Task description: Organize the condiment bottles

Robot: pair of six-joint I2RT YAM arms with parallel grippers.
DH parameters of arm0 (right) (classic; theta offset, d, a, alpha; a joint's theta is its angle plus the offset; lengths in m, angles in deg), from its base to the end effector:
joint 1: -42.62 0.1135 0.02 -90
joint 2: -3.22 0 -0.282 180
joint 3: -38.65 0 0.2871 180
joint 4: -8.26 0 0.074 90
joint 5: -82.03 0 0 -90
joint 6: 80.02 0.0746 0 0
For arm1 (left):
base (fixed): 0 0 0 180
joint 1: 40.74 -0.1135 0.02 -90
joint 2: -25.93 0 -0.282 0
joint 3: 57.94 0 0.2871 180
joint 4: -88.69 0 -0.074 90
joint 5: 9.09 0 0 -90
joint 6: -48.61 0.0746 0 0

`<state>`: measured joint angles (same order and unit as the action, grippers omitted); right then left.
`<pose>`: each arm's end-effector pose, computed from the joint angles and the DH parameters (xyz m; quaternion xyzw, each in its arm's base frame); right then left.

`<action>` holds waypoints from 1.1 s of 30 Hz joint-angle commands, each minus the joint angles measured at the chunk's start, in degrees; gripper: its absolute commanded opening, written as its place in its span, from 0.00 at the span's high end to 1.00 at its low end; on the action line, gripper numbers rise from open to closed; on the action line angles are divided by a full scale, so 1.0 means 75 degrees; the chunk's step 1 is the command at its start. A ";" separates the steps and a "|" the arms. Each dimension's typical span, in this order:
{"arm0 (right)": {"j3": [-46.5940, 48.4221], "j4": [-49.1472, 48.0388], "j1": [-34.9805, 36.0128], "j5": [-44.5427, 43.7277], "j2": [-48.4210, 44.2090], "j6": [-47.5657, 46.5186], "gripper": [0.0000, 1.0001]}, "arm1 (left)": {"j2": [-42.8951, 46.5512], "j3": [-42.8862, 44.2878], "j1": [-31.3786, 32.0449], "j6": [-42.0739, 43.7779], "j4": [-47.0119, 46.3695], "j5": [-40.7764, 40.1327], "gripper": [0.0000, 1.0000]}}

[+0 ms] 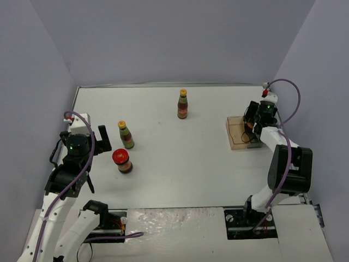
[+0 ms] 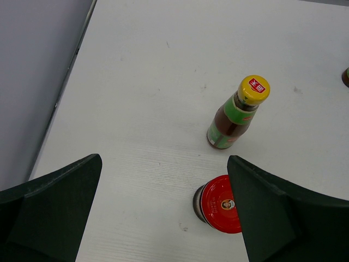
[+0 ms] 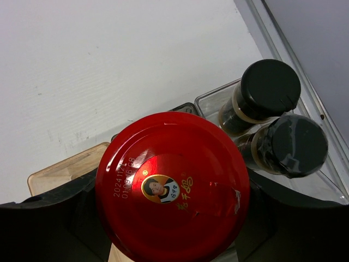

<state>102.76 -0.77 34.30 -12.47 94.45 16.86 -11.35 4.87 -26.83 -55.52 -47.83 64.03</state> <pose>0.4173 -0.0669 0.2185 0.1298 0.7987 -0.0391 0.5863 0.1925 -0.0254 0.3632 -0.0879 0.7998 -0.0258 0.5932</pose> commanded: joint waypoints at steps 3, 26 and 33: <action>0.0480 -0.1637 -0.0028 -0.0012 0.0157 -0.0106 0.82 | -0.0072 0.0160 0.0055 0.0021 -0.0372 -0.0022 0.03; 0.0365 0.0981 0.1522 0.1289 -0.3275 -0.0154 0.00 | -0.1926 0.1639 0.0058 -0.0995 0.2664 0.2269 0.03; -0.0394 0.0948 0.1807 0.2173 -0.4178 0.0215 0.00 | -0.3016 0.1812 0.0079 -0.1156 0.3118 0.2872 0.03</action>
<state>101.95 7.67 47.44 -1.12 66.22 16.63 -29.56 15.37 -26.63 -62.38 -27.87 81.42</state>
